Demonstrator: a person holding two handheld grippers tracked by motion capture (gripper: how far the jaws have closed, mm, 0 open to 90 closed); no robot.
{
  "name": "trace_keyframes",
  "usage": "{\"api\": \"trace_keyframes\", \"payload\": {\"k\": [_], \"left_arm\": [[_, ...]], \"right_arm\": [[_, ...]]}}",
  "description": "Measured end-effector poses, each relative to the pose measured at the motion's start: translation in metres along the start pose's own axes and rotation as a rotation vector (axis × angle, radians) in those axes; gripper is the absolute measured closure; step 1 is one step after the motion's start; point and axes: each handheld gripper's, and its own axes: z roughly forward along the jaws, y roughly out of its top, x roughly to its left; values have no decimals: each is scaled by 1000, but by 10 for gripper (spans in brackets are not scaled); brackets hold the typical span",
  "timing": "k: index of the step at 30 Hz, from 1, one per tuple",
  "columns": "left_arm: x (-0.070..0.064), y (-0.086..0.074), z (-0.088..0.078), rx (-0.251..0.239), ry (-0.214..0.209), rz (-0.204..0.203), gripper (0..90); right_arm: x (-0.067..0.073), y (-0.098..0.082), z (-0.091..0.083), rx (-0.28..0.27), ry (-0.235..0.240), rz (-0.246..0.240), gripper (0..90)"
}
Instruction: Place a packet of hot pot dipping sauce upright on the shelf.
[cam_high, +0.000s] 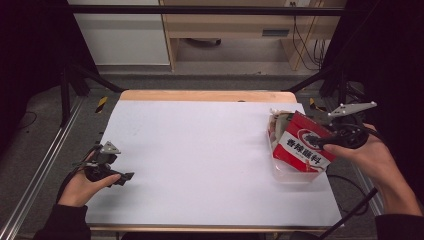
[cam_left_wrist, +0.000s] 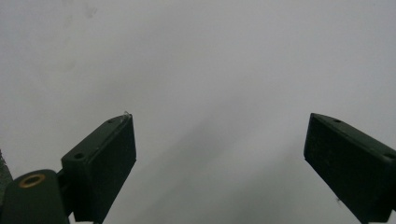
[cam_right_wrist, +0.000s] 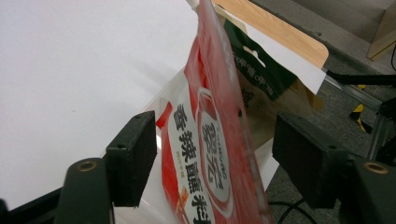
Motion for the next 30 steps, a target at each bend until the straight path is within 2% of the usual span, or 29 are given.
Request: {"api": "trace_keyframes", "payload": {"k": [2, 7, 19, 25, 27, 28, 30], "left_arm": [[0, 0, 0, 2, -1, 0, 93], [0, 0, 0, -2, -2, -7, 93], [0, 0, -1, 1, -2, 0, 93], [0, 0, 0, 0, 0, 2, 93], [0, 0, -1, 2, -2, 1, 93], [0, 0, 0, -2, -1, -5, 93], [1, -1, -1, -3, -1, -7, 93]], "right_arm": [[3, 8, 2, 12, 0, -20, 272], [7, 17, 4, 18, 3, -30, 218], [12, 30, 3, 12, 6, -44, 165], [20, 52, 2, -32, -23, -50, 146], [23, 59, 4, -52, -27, -35, 146], [26, 66, 6, -69, -45, -29, 146], [28, 69, 8, -77, -52, -23, 146]]}}
